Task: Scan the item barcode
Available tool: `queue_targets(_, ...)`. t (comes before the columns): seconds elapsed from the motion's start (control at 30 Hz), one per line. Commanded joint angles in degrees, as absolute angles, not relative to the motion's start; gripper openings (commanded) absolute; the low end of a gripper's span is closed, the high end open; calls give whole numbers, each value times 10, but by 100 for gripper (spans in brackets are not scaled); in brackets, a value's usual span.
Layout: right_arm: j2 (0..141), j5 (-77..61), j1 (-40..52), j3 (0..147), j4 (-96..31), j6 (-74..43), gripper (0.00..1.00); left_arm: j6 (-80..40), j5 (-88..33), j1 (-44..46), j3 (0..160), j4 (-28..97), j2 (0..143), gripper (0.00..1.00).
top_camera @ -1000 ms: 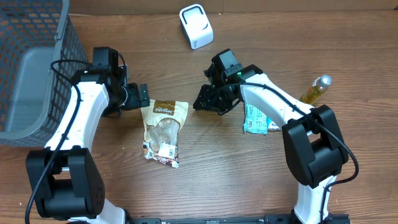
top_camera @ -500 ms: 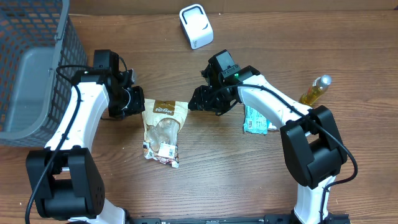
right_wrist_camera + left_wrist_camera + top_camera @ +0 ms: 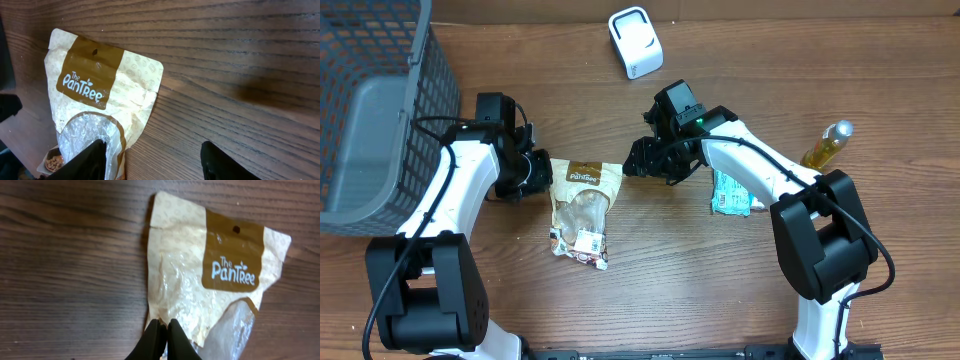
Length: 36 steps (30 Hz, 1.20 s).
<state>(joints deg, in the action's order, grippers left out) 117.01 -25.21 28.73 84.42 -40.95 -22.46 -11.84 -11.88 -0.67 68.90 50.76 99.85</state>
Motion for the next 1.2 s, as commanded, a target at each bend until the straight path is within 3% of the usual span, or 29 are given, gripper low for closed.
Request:
queue_targets(0.0,1171,-249,295,858,-406,-222,57,-129,-99,8,686,502,991,4)
queue_targets(0.47,1171,-249,296,858,-412,-222,57,-191,8,62,646,487,991,4)
queue_targets(1.17,1171,-248,296,858,-417,-220,58,-195,-41,66,565,370,991,4)
